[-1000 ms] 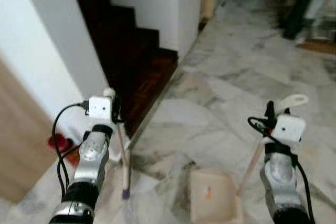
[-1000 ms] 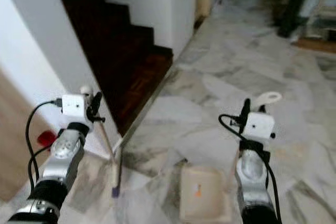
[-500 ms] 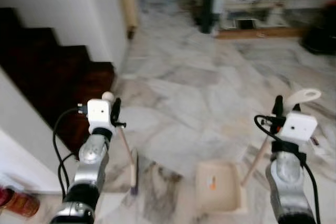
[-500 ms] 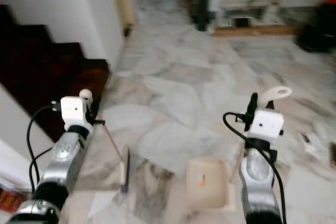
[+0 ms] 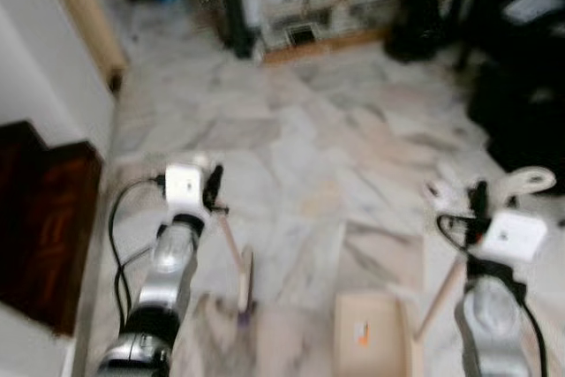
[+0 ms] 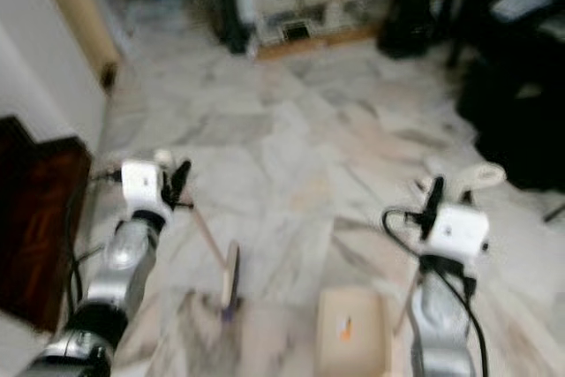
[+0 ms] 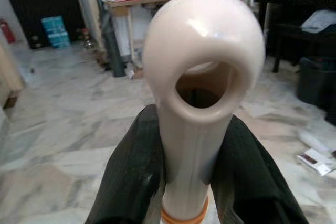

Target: Sweep floor

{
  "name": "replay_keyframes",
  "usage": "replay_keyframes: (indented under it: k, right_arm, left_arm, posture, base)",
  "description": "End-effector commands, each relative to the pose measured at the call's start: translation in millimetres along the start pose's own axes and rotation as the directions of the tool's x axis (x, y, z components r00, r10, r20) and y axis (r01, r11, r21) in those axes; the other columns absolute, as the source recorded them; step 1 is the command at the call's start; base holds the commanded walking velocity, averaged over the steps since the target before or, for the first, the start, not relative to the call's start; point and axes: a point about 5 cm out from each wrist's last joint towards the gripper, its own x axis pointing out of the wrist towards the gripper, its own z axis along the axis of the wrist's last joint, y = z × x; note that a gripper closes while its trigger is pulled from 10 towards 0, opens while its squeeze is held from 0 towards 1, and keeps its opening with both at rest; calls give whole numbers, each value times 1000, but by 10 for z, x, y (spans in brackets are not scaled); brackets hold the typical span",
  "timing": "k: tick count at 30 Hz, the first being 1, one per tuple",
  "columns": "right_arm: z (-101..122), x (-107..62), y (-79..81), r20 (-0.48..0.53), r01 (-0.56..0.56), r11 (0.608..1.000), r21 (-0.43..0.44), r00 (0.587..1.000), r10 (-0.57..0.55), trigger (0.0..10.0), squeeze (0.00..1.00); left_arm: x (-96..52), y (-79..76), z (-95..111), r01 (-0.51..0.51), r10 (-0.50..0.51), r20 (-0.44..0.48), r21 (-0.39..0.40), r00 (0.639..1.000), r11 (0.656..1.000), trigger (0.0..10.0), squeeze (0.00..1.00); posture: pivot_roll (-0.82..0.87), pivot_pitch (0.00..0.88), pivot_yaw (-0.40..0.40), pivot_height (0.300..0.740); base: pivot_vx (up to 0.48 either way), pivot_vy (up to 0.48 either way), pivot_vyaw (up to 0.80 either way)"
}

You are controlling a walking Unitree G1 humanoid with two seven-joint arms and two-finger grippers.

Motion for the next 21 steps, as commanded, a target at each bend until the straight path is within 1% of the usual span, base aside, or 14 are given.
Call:
replay_keyframes:
  k: [1,5,7,12,14,21]
  right_arm:
    - [157,81,86,60,-34,999,22,998,32,10000,0]
    - [186,121,144,63,-56,998,29,997,54,10000,0]
    - [190,116,165,61,-55,998,36,997,52,10000,0]
    - [219,89,206,69,-67,997,49,996,63,10000,0]
    - [208,81,195,64,-68,997,48,996,64,10000,0]
    - [148,72,110,22,-32,999,40,999,31,10000,0]
  left_arm:
    - [-38,83,49,-26,26,35,2,999,1000,10000,0]
    - [-115,122,49,-30,30,45,2,999,1000,10000,0]
    - [-147,147,25,-35,34,31,11,999,999,10000,0]
    - [-140,158,28,-35,34,27,23,999,999,10000,0]
    - [-126,135,37,-26,25,29,25,999,999,10000,0]
    - [-124,87,46,-9,8,28,23,1000,1000,10000,0]
  posture:
    - [-85,54,91,740]
    - [-69,79,90,740]
    - [-68,80,90,740]
    - [-80,87,90,740]
    - [-81,87,90,740]
    - [-92,73,99,740]
  base:
    - [0,0,0]
    - [0,0,0]
    - [0,0,0]
    - [0,0,0]
    - [0,0,0]
    - [269,0,0]
